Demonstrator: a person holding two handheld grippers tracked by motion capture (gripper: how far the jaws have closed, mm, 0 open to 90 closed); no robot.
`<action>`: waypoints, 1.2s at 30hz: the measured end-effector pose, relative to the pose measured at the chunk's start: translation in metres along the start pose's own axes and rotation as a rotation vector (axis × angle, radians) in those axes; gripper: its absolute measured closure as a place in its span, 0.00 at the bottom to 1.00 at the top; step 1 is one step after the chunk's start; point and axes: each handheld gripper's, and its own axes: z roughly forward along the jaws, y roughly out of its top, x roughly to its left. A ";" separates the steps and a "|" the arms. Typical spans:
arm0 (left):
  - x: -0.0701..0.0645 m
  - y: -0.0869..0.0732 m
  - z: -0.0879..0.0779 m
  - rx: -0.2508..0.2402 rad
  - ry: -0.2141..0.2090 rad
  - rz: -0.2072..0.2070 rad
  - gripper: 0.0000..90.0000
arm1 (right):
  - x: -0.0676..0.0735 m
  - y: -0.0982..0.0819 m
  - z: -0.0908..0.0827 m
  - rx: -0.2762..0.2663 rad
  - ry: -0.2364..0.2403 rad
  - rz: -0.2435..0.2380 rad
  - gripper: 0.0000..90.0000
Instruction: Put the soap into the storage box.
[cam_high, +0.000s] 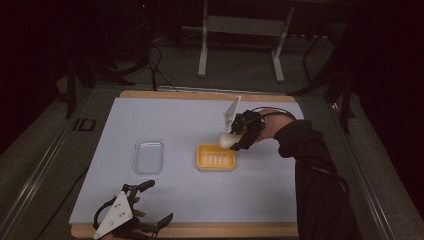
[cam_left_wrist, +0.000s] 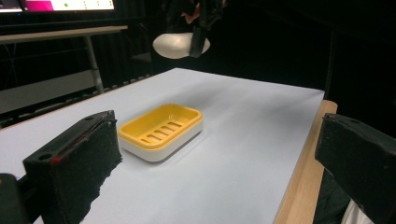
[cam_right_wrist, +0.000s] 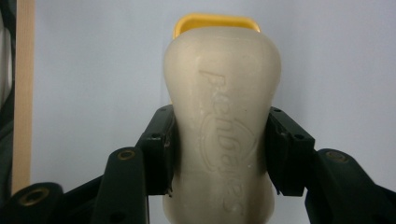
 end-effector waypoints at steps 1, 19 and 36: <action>0.000 0.000 0.000 0.000 -0.001 0.001 0.00 | 0.000 0.001 0.000 -0.005 0.007 0.003 0.55; 0.000 0.001 -0.002 -0.005 0.004 0.002 0.00 | -0.009 0.018 0.019 -0.114 0.036 -0.029 0.55; -0.001 0.002 -0.003 -0.007 -0.001 0.012 0.00 | -0.017 0.007 0.062 -0.145 0.059 -0.014 0.55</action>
